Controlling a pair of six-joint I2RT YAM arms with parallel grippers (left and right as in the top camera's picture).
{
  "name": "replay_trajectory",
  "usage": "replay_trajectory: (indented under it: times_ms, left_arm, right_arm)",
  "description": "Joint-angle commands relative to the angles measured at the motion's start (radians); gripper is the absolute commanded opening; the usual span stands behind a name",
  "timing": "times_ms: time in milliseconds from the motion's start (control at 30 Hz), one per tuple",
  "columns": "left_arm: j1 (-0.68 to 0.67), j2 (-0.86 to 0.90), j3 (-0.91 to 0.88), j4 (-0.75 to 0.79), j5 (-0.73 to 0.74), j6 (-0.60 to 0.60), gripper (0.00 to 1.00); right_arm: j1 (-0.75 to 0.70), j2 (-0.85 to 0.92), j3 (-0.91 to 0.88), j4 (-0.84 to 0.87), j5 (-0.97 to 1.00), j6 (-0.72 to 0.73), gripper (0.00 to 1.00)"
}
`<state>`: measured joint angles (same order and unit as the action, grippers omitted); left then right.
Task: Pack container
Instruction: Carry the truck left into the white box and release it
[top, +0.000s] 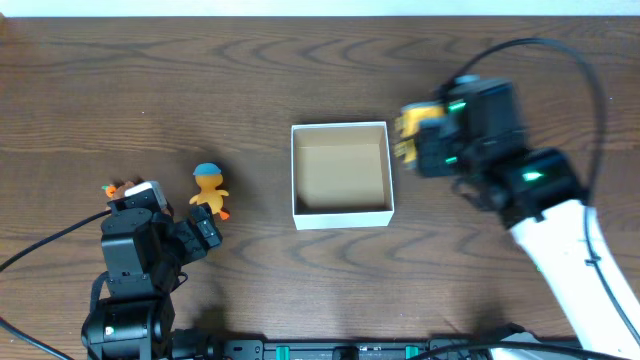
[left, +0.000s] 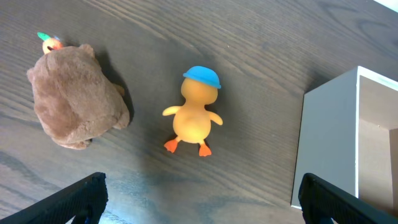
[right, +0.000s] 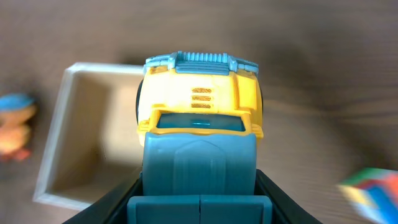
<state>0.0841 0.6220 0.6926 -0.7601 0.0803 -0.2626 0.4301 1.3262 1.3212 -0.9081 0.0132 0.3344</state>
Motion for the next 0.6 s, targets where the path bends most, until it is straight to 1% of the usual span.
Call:
replay_trajectory:
  times_ms: [0,100,167,267,367,467,567]
  left_arm:
    - [0.005,0.004,0.024,-0.003,0.01,-0.005,0.98]
    - [0.005,0.004,0.024,-0.003,0.01,-0.005,0.98]
    - [0.005,0.004,0.024,-0.006,0.01,-0.005,0.98]
    - [0.005,0.004,0.024,-0.01,0.01,-0.005,0.98]
    - [0.005,0.004,0.024,-0.019,0.01,-0.005,0.98]
    - [0.005,0.004,0.024,-0.026,0.01,-0.005,0.98]
    - [0.005,0.004,0.024,-0.026,0.01,-0.005,0.98]
  right_arm:
    - [0.126,0.074,0.013,0.001,0.043,0.138,0.01]
    - [0.19,0.148,0.013,0.011,0.049,0.177,0.01]
    - [0.201,0.2,0.013,0.024,0.051,0.216,0.01]
    - [0.197,0.277,0.013,0.049,0.053,0.247,0.01]
    - [0.182,0.355,0.013,0.075,0.116,0.277,0.01]
    - [0.167,0.417,0.013,0.128,0.174,0.279,0.01]
    - [0.149,0.478,0.013,0.197,0.187,0.27,0.01]
